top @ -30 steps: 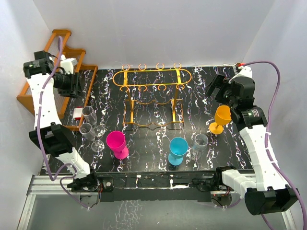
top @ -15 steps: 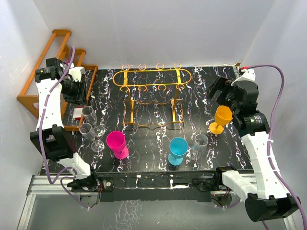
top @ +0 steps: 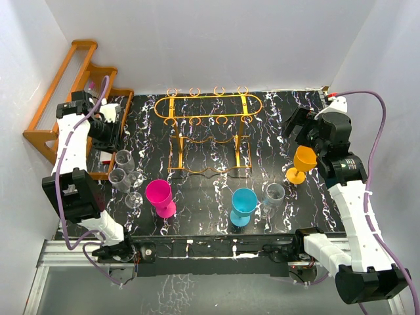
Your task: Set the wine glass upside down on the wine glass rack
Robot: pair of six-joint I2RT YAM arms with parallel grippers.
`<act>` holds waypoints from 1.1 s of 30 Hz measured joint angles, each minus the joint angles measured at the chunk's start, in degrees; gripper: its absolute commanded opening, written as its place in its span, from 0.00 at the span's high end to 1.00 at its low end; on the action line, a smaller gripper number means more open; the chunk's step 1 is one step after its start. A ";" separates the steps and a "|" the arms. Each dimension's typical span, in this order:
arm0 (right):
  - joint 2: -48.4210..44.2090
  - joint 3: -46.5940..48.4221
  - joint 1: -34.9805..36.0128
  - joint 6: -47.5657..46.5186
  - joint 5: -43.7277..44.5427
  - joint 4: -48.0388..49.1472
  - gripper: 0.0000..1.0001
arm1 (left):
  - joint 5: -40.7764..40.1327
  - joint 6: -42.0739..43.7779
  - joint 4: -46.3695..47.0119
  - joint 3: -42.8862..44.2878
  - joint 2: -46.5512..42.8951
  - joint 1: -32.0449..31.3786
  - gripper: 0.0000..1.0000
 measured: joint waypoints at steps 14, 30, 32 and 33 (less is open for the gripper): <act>-0.02 0.00 0.00 0.00 0.00 0.02 0.02 | -2.25 -0.09 2.58 -1.09 -0.44 0.00 0.55; -0.02 0.00 0.00 0.02 -0.04 0.00 0.02 | -3.89 -0.28 -2.16 15.15 -0.33 0.00 0.52; -0.02 0.00 0.00 0.02 -0.07 0.00 0.02 | -2.97 0.02 -3.34 15.21 -0.35 0.00 0.51; -0.02 0.00 0.00 0.02 -0.13 0.00 0.02 | -2.58 0.17 -3.96 15.19 -0.35 0.00 0.51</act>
